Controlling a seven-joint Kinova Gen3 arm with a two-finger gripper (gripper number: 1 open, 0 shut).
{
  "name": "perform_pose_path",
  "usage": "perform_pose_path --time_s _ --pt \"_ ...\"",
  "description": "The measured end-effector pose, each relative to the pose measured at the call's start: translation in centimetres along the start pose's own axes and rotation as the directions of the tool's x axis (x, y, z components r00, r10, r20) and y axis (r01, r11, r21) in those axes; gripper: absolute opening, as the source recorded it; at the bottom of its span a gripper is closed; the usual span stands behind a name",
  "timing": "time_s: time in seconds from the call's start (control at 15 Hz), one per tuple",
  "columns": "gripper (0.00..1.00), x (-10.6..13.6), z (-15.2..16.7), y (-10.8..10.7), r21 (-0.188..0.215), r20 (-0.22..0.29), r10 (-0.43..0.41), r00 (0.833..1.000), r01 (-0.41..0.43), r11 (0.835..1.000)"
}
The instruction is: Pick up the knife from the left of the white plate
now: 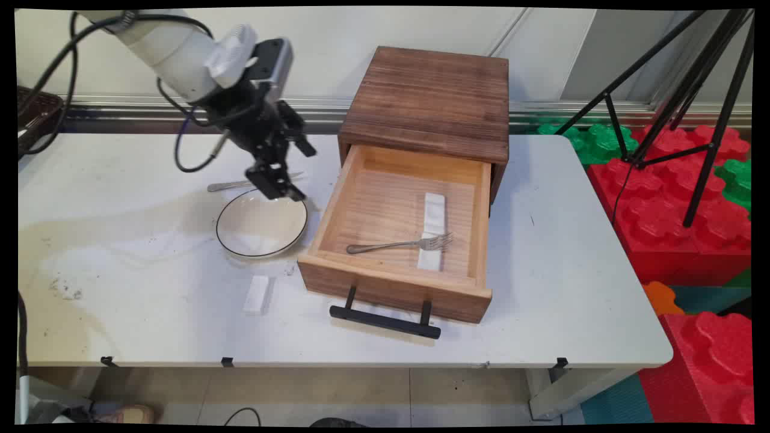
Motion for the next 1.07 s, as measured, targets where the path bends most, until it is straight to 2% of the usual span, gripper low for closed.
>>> perform_pose_path --time_s 0.47,1.07 --pt "1.00 -6.0 -1.3 -2.7 0.044 0.106 -0.024 0.994 0.019 0.999" --pt "1.00 -11.0 0.3 -6.5 0.065 0.177 -0.074 0.981 0.063 0.996"
